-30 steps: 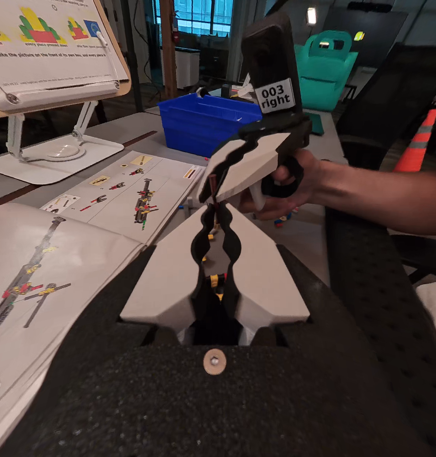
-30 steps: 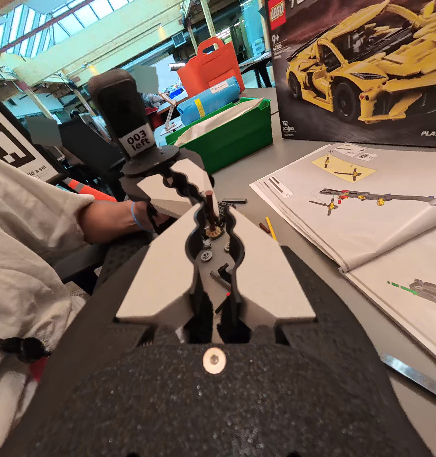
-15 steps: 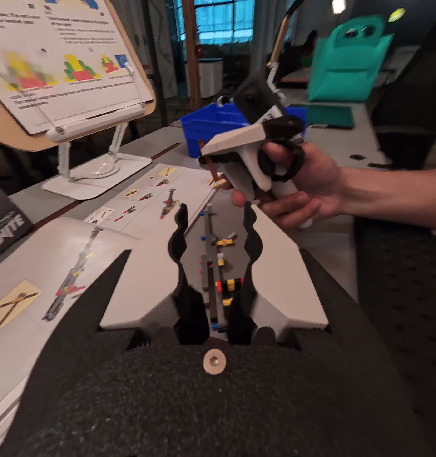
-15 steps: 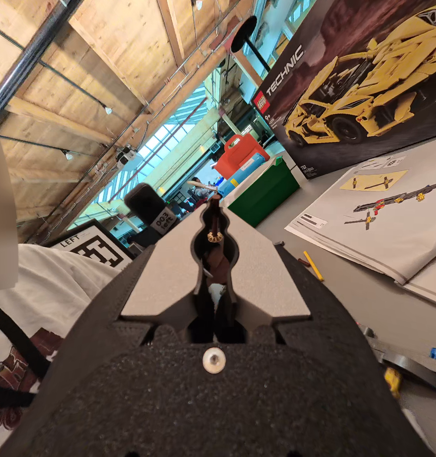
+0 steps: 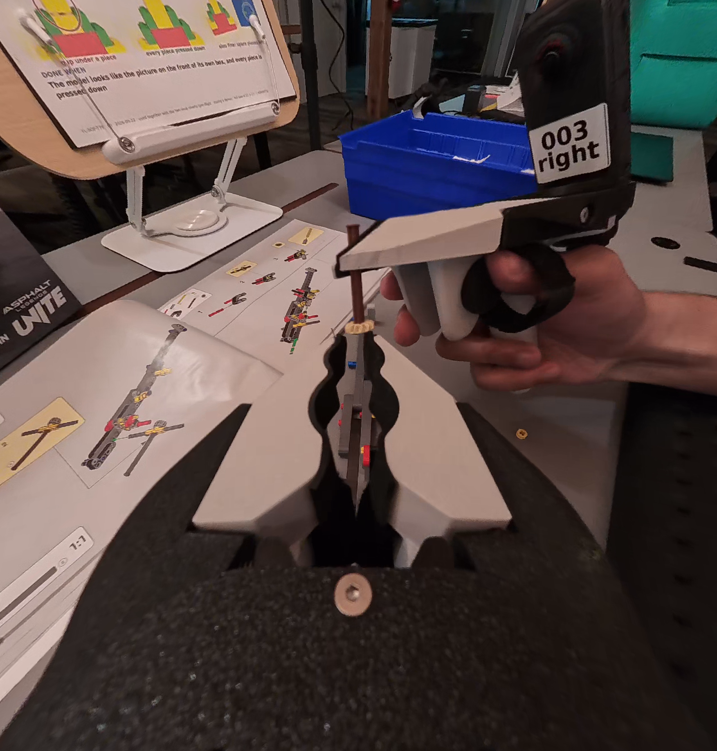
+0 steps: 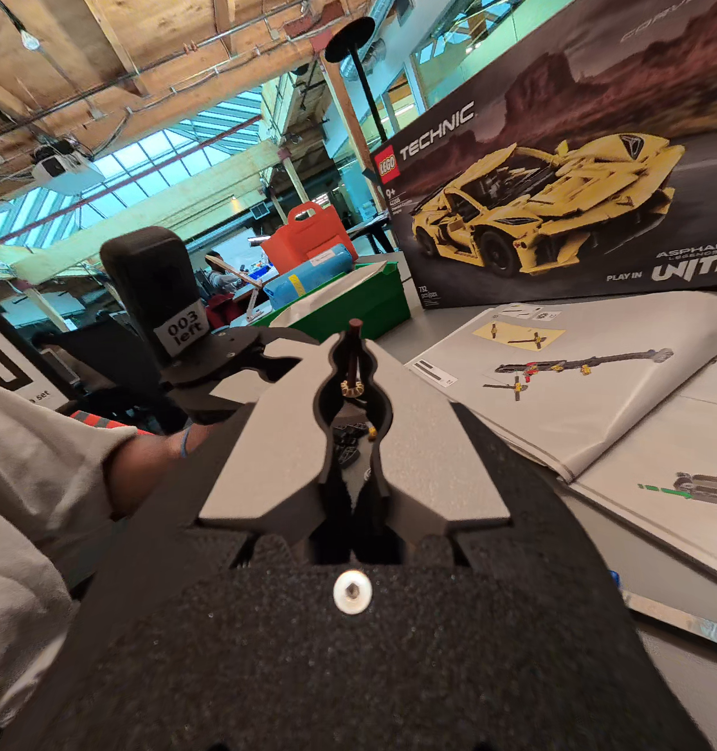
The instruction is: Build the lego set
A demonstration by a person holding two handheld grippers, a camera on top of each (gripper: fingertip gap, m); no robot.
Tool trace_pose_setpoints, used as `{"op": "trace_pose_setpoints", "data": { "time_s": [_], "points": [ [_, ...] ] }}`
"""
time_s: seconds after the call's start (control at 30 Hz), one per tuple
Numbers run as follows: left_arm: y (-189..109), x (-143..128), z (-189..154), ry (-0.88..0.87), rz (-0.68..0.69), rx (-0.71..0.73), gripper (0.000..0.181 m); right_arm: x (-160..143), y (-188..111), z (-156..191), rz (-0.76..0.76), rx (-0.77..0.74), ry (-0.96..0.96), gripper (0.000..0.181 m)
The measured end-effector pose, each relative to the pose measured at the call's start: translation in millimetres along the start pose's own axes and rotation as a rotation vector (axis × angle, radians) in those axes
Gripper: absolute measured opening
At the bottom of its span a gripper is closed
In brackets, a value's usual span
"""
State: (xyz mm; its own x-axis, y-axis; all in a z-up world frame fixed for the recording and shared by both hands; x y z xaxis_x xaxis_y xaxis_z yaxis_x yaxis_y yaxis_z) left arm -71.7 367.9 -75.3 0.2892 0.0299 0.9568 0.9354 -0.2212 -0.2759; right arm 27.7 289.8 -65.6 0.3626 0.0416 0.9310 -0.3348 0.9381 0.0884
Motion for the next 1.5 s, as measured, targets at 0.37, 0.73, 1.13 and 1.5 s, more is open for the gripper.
{"op": "trace_pose_setpoints", "data": {
  "time_s": [0.37, 0.73, 1.13, 1.5],
  "points": [
    [-0.3, -1.6, -2.4, 0.119, -0.005, 0.072, 0.003, -5.9, -1.4, -6.3, -0.012, 0.014, 0.112, 0.002],
    [-2.6, 1.1, -4.7, 0.153, -0.038, 0.094, 0.003, -5.8, -4.1, -4.6, -0.034, 0.038, 0.160, 0.002],
    [-1.9, 0.0, -6.6, 0.167, -0.035, 0.115, 0.003, -10.1, -2.7, -4.8, -0.059, 0.023, 0.197, 0.003],
    [-2.6, -0.1, -7.7, 0.179, -0.039, 0.127, 0.003, -12.3, -1.4, -6.1, -0.061, 0.027, 0.230, 0.001]
  ]
}}
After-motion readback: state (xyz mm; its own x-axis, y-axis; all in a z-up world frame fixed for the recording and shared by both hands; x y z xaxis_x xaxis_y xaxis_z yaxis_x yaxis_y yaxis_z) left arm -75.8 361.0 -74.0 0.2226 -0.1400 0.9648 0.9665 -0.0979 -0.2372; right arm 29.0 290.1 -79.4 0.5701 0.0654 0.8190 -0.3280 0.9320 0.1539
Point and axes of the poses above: each gripper's, where its closed fingertips meet, y out along the fingers, x out of its top, z = x × y across the jaws, the point moved 8 cm from there along -y, back along the fingers, and after that the axes turned 5 degrees about -y, right-handed, at the moved point
